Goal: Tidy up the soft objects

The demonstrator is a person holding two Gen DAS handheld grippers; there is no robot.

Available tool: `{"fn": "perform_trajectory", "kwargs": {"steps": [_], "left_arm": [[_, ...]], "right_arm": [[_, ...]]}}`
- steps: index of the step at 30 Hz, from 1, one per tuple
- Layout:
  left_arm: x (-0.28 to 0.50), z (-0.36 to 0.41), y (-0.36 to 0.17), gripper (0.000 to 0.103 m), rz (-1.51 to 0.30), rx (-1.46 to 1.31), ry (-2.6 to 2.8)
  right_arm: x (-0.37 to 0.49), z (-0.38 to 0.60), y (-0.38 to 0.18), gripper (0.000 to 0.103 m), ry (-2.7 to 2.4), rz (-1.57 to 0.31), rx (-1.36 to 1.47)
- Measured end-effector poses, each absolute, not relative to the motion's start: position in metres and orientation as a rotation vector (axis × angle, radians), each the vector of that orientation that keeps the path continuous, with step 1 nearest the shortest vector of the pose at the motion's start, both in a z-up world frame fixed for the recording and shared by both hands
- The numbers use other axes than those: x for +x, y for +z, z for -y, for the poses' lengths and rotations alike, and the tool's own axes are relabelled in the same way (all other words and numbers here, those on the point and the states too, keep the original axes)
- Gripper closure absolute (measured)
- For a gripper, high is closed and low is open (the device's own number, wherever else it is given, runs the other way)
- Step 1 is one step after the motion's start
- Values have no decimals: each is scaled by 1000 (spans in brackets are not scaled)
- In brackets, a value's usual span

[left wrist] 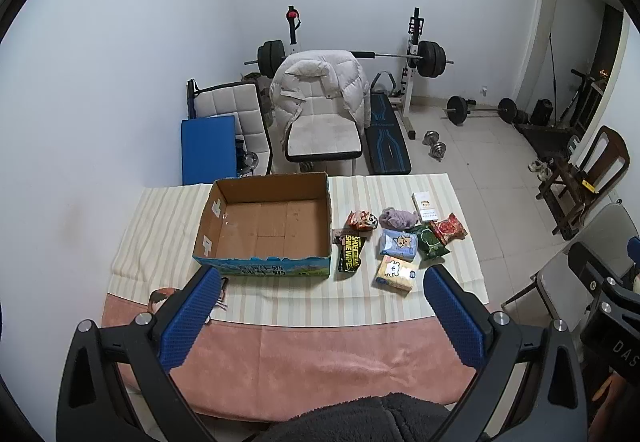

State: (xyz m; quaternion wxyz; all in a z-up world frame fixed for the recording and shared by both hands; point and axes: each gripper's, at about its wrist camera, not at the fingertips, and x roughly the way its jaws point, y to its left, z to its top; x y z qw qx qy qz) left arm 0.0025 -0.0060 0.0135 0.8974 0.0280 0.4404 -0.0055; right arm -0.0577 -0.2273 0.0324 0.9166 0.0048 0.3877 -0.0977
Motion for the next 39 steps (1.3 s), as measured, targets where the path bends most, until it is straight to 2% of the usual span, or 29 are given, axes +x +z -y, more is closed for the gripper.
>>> {"fn": "perform_trajectory", "kwargs": {"steps": [5, 39], "left_arm": [[3, -2, 26, 0, -896, 47, -5], [-2, 0, 11, 0, -902, 39, -17]], "right_arm": [[-59, 228, 37, 0, -202, -788, 11], [-58, 228, 29, 0, -201, -792, 18]]}}
